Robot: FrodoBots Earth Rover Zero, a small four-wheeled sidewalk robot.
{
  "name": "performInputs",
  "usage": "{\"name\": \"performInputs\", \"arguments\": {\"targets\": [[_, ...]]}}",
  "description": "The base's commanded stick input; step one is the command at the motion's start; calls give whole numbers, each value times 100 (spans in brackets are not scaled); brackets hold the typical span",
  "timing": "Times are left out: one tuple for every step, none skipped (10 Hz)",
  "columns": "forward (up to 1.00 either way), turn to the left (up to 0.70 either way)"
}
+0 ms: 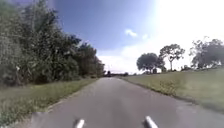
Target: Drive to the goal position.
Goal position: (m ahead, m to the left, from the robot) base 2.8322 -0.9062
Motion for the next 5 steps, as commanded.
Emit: {"name": "performInputs", "arguments": {"targets": [[70,0],[70,0],[70,0],[70,0],[70,0]]}}
